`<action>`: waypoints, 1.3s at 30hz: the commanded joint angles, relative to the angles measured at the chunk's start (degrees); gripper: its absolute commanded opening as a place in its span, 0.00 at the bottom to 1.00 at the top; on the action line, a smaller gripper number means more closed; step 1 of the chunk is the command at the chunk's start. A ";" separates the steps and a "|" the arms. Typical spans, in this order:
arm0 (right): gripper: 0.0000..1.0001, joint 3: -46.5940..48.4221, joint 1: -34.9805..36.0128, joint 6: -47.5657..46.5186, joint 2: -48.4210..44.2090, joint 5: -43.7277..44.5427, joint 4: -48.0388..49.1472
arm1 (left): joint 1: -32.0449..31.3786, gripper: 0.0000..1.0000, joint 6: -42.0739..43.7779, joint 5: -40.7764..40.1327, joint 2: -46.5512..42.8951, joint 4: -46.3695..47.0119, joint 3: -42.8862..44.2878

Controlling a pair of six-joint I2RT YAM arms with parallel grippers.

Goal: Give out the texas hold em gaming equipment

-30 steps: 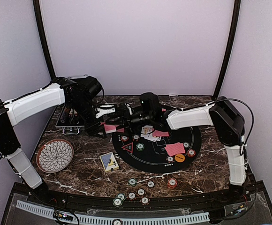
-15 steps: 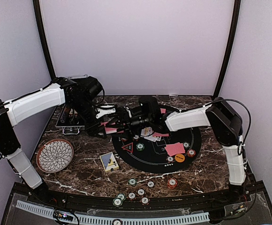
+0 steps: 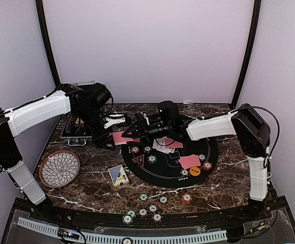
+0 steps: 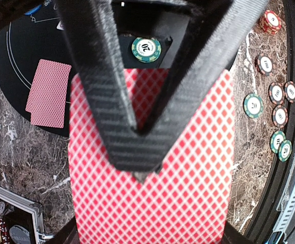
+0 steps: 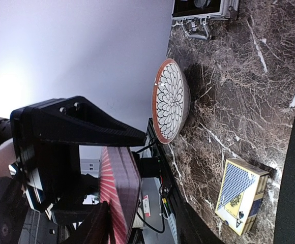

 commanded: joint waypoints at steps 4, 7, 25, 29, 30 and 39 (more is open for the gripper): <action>0.25 -3.10 -0.84 3.50 -3.95 -1.37 4.46 | 0.30 0.00 0.11 0.15 -2.92 1.27 0.00; 0.19 -4.05 -1.24 4.65 -4.81 -1.63 5.94 | 0.34 0.00 0.15 -0.55 -2.82 1.53 -0.31; 0.25 -9.71 -3.02 14.26 -6.99 -2.60 19.06 | 0.57 0.00 0.27 -1.17 -2.74 1.77 -1.08; 0.33 -9.59 -2.72 13.52 -6.97 -2.45 18.31 | 0.52 0.00 0.37 -1.31 -2.73 1.75 -1.09; 0.34 -9.28 -2.50 12.92 -6.82 -2.41 17.38 | 0.52 0.00 0.38 -1.28 -2.72 1.77 -1.09; 0.27 -7.53 -1.33 11.72 -4.67 -2.79 14.50 | 0.59 0.00 0.33 -1.22 -2.78 1.70 -1.11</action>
